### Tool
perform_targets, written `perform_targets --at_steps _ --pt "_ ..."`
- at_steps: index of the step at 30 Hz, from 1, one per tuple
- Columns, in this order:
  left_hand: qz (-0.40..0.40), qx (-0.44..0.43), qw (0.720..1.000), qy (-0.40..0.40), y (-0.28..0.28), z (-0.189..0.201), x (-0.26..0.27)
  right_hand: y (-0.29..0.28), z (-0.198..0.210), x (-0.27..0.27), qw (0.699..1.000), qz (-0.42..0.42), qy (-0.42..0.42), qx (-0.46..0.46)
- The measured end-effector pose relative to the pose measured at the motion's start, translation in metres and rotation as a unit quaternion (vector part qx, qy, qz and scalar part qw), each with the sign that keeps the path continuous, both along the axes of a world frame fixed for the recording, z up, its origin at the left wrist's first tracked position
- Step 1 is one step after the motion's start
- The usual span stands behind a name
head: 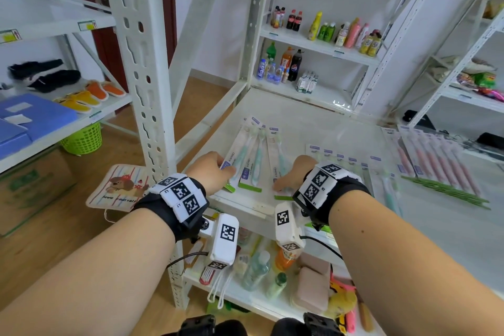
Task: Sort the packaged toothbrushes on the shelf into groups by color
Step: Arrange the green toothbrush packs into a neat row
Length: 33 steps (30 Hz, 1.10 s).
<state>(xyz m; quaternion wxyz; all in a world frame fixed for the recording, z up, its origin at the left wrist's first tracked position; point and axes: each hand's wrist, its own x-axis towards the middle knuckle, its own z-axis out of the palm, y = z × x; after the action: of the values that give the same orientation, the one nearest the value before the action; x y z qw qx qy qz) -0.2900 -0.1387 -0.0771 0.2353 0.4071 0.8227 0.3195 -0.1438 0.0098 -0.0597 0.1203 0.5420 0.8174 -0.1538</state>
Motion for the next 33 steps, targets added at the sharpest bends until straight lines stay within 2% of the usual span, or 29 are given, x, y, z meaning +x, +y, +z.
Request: perform_targets --at_steps 9,16,22,26,29,33 --pt "0.021 0.018 0.999 -0.039 -0.005 0.004 0.002 0.002 -0.001 0.002 1.000 -0.008 0.019 -0.003" --pt "0.077 0.118 0.984 -0.109 -0.014 0.003 0.008 0.007 -0.010 0.001 1.000 -0.001 0.005 0.017" --pt "0.119 0.158 0.965 -0.171 -0.020 0.008 0.012 0.001 -0.008 0.003 0.999 -0.005 0.021 0.043" --pt "0.116 0.164 0.960 -0.196 -0.020 0.011 0.019 -0.005 0.005 0.012 0.998 -0.023 0.055 0.016" --pt "0.098 0.165 0.964 -0.186 -0.017 0.013 0.023 -0.010 0.021 0.024 0.997 -0.009 0.081 -0.010" --pt "0.093 0.168 0.959 -0.211 -0.007 0.018 0.034 -0.014 0.036 0.048 0.979 -0.006 0.201 -0.023"
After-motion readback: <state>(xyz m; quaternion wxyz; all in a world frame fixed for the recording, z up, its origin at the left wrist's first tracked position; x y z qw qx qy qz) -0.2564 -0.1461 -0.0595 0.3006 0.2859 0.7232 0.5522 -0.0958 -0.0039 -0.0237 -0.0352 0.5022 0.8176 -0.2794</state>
